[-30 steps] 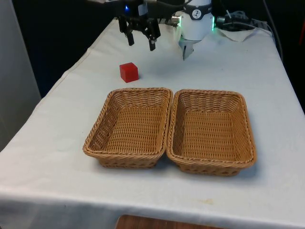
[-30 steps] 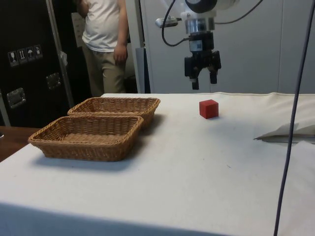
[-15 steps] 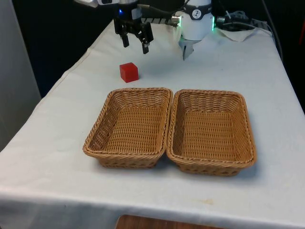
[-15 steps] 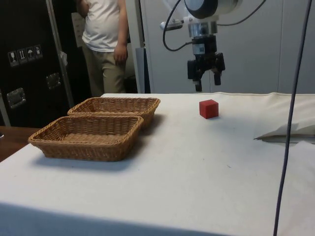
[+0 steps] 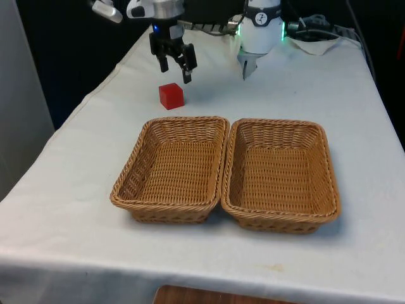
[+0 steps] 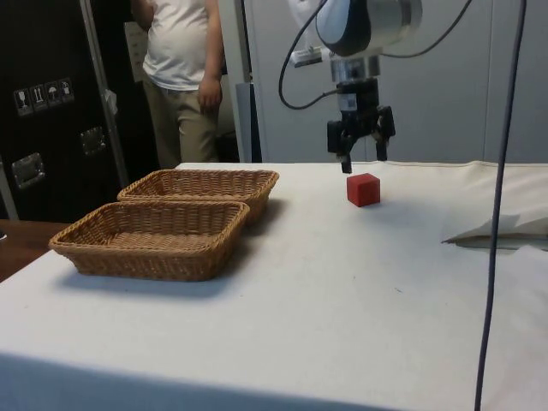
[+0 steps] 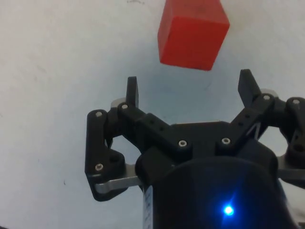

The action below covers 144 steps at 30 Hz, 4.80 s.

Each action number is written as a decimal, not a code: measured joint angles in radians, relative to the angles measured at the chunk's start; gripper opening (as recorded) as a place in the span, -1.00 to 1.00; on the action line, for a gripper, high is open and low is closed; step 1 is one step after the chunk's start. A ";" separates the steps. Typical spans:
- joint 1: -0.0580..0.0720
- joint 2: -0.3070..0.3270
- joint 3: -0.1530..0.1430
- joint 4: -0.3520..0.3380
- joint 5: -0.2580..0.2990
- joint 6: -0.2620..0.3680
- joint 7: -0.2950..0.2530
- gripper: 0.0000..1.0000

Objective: Pick up the red cube and place it into the right basket.

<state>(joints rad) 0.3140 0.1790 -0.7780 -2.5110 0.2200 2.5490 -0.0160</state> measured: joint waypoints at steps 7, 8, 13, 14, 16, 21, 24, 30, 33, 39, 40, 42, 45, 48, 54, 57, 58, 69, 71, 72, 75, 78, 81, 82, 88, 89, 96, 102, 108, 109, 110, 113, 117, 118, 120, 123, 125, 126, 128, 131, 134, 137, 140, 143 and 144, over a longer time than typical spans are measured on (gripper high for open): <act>0.001 0.030 0.007 0.002 0.053 0.023 -0.002 1.00; 0.001 0.031 0.007 0.002 0.056 0.023 -0.002 1.00; 0.000 0.040 0.007 0.001 0.072 0.025 0.001 1.00; 0.000 0.045 0.007 0.001 0.076 0.027 0.003 1.00; 0.000 0.057 0.008 0.001 0.089 0.033 0.005 1.00; 0.000 0.098 0.013 0.009 0.134 0.054 0.002 1.00; 0.000 0.127 0.017 0.018 0.171 0.070 -0.004 1.00; 0.000 0.151 0.024 0.022 0.201 0.100 -0.005 1.00; 0.000 0.168 0.029 0.022 0.224 0.128 -0.003 1.00; 0.000 0.187 0.037 0.017 0.242 0.174 0.007 1.00; 0.000 0.188 0.037 0.015 0.245 0.179 0.007 1.00; 0.000 0.188 0.037 0.012 0.247 0.184 0.008 1.00; 0.001 0.187 0.037 0.007 0.249 0.193 0.013 1.00; 0.002 0.187 0.038 0.005 0.249 0.199 0.020 0.94; 0.002 0.187 0.037 0.006 0.249 0.199 0.021 -0.30; 0.002 0.187 0.036 0.006 0.249 0.199 0.022 -0.91; 0.002 0.187 0.036 0.007 0.249 0.198 0.022 -0.95; 0.002 0.187 0.032 0.020 0.248 0.195 0.017 -0.94; 0.002 0.186 0.028 0.030 0.247 0.187 0.013 -0.94; 0.002 0.184 0.017 0.051 0.245 0.158 -0.001 -0.94; 0.002 0.176 0.000 0.073 0.245 0.116 -0.027 -0.94; 0.002 0.168 -0.009 0.085 0.245 0.095 -0.043 -0.94; 0.002 0.157 -0.021 0.105 0.244 0.063 -0.064 -0.94; 0.002 0.155 -0.026 0.113 0.244 0.051 -0.071 -0.94; 0.002 0.145 -0.052 0.160 0.244 -0.024 -0.114 -0.94; 0.002 0.145 -0.056 0.168 0.244 -0.035 -0.121 -0.94; 0.001 0.143 -0.076 0.227 0.244 -0.111 -0.153 -0.94; 0.001 0.172 -0.075 0.297 0.244 -0.159 -0.149 -0.94; 0.001 0.209 -0.067 0.351 0.244 -0.183 -0.131 -0.94; 0.002 0.223 -0.066 0.372 0.244 -0.193 -0.126 -0.94; 0.002 0.230 -0.065 0.383 0.244 -0.198 -0.123 -0.94; 0.002 0.237 -0.065 0.394 0.244 -0.204 -0.119 -0.94; 0.002 0.272 -0.061 0.449 0.245 -0.231 -0.104 -0.94; 0.002 0.279 -0.059 0.461 0.246 -0.235 -0.101 -0.94; 0.002 0.291 -0.057 0.482 0.247 -0.247 -0.096 -0.94; 0.002 0.304 -0.056 0.503 0.248 -0.256 -0.091 -0.94; 0.002 0.316 -0.054 0.523 0.250 -0.264 -0.086 -0.94; 0.002 0.330 -0.053 0.545 0.254 -0.272 -0.082 -0.94; 0.002 0.345 -0.052 0.567 0.260 -0.280 -0.081 -0.94; 0.001 0.362 -0.052 0.590 0.267 -0.291 -0.079 -0.94; 0.000 0.396 -0.052 0.636 0.273 -0.306 -0.070 -0.94; 0.000 0.422 -0.052 0.670 0.277 -0.313 -0.063 -0.94; 0.000 0.447 -0.051 0.702 0.283 -0.321 -0.055 -0.94; 0.000 0.470 -0.051 0.736 0.289 -0.332 -0.047 -0.94; 0.000 0.470 -0.051 0.736 0.289 -0.332 -0.047 -0.94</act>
<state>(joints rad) 0.3140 0.6490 -0.8290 -1.7750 0.5090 2.2170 -0.0630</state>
